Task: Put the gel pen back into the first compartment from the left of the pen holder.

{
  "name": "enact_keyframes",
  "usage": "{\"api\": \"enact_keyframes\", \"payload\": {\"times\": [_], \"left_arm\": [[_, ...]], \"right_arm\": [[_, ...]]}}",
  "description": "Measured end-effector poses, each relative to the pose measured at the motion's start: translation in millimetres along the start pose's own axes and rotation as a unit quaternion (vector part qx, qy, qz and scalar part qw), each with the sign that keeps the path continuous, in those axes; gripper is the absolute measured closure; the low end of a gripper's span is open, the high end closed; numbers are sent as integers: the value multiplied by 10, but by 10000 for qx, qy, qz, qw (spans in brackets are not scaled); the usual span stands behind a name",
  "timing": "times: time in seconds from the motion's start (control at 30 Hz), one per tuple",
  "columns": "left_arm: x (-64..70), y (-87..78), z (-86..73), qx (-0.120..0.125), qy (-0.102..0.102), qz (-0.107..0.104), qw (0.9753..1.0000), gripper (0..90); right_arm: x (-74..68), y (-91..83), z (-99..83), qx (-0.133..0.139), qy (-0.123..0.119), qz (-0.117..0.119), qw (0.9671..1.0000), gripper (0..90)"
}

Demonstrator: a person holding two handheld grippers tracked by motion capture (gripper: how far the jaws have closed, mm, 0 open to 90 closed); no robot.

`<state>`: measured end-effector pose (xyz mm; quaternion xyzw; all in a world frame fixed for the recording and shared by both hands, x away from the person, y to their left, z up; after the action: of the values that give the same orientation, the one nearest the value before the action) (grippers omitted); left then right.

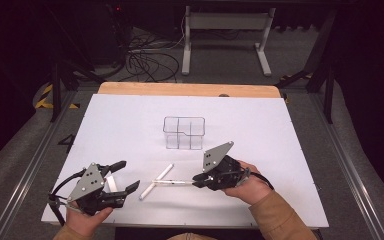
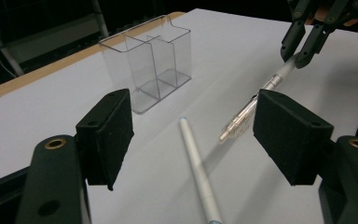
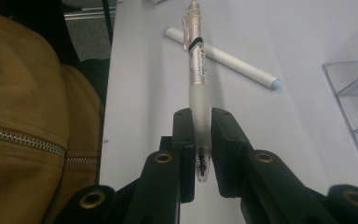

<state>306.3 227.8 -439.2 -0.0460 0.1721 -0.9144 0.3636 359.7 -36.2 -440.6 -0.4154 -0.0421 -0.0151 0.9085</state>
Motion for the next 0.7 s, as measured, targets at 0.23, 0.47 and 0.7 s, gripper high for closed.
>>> {"api": "enact_keyframes", "payload": {"times": [0.23,0.47,0.7], "left_arm": [[31,54,-3,-396,277,-62,9988,304],[34,98,51,-498,276,-266,9980,273],[77,188,134,-730,324,-653,9947,247]], "right_arm": [[-2,-9,2,35,-69,1,10000,809],[-2,-11,-1,35,-50,4,10000,809],[-7,25,-4,-10,-36,51,10000,809]]}}
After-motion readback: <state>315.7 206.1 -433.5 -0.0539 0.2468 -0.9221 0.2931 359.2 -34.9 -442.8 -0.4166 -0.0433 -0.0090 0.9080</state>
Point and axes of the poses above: each handheld gripper's, and its own axes: y roughly forward along the jaws, z roughly out of its top, x roughly to its right, the point moved 6 cm from there along y, roughly forward along the jaws, and after that the axes turned 4 degrees about -y, right-handed, at the moved point
